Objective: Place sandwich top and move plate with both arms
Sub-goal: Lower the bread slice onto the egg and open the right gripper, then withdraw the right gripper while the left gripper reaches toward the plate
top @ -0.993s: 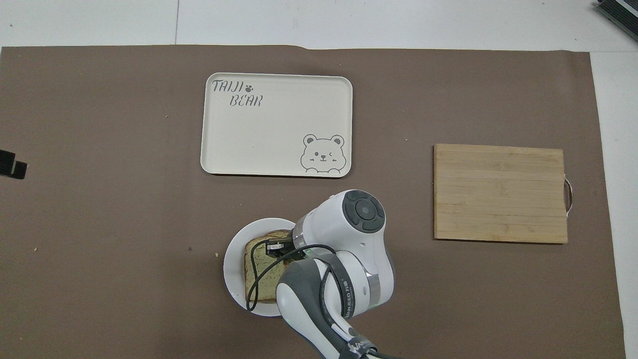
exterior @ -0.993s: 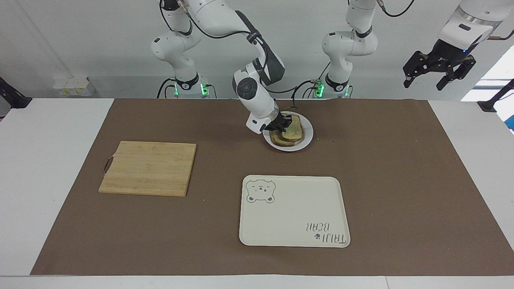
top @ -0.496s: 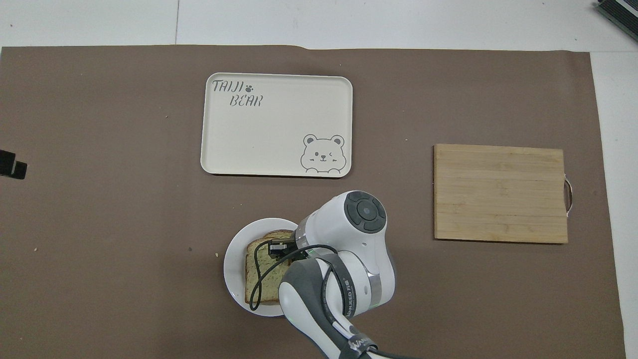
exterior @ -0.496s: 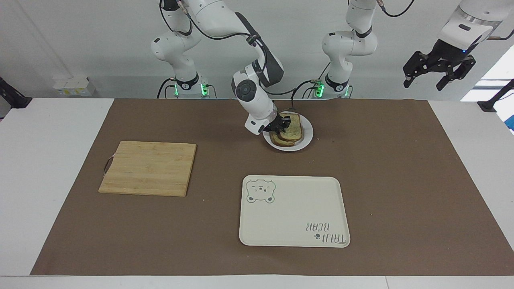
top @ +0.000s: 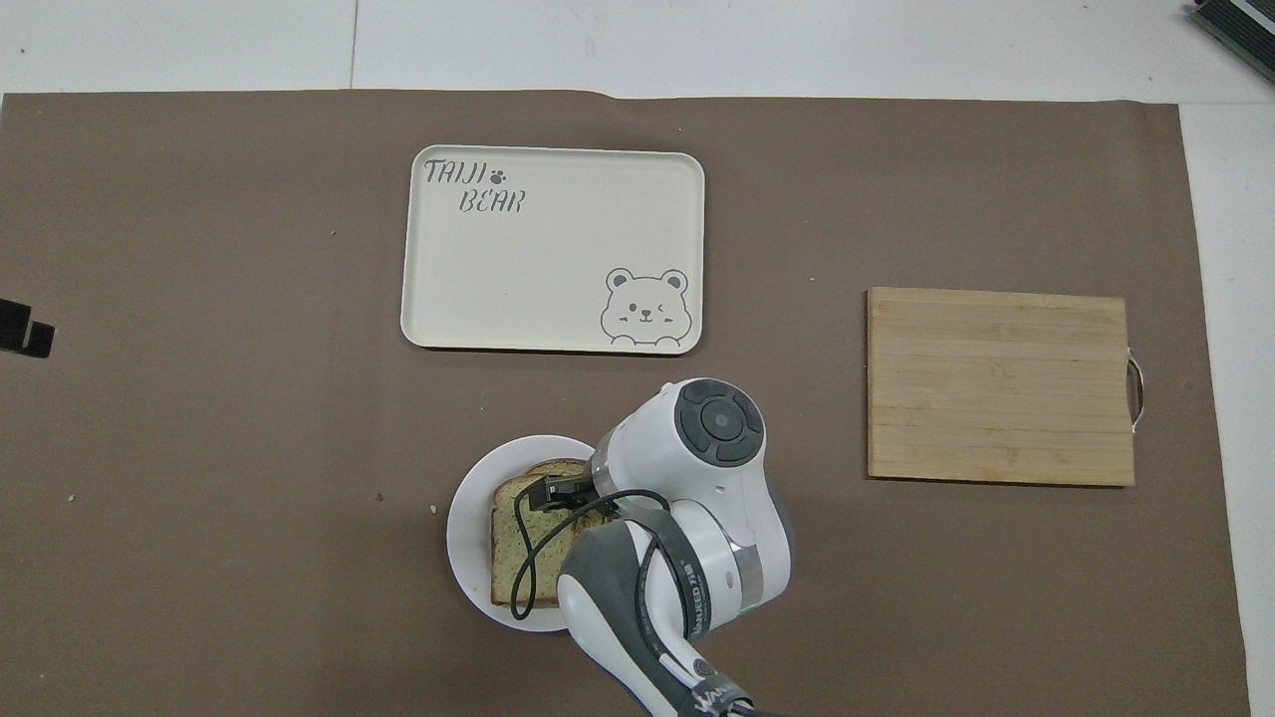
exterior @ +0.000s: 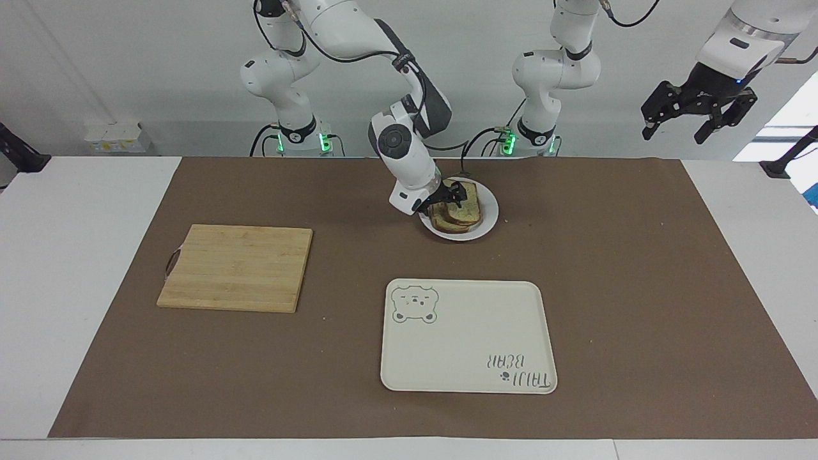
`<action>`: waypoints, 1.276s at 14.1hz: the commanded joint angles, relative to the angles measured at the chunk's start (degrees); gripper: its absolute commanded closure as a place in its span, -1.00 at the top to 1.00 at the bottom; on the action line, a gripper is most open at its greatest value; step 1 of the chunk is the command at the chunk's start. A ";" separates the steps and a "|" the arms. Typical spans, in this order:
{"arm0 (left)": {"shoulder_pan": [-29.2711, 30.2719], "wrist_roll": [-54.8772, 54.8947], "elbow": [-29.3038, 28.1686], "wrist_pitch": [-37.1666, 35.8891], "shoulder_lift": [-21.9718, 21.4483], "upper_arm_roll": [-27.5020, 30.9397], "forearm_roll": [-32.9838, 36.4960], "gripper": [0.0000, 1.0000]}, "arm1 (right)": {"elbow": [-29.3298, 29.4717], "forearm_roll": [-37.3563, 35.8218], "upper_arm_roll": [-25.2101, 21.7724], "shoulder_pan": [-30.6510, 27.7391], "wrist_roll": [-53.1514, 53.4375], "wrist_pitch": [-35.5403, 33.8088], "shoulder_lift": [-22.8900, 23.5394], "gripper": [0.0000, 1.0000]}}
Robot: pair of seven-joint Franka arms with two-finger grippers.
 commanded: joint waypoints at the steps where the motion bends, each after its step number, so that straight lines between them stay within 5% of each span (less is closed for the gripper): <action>1: 0.24 -0.63 -0.04 -0.37 -0.63 -0.07 -0.53 1.00 | -0.12 -3.56 -0.36 -0.79 -0.27 0.14 -1.60 1.00; 5: 0.33 -0.63 -0.13 -1.07 -0.71 -0.07 -0.44 1.00 | 0.32 -10.49 -0.36 -5.45 -0.35 -2.75 -5.73 1.00; 14: -0.46 -1.07 -0.22 -1.34 -0.80 -0.42 -0.53 1.00 | 6.03 -19.72 -0.36 -13.46 -0.53 -23.05 -11.53 1.00; 18: -0.63 -0.28 -8.28 3.84 -5.36 -0.59 -0.79 1.00 | 6.30 -21.94 -0.45 -14.15 -0.44 -32.10 -12.41 1.00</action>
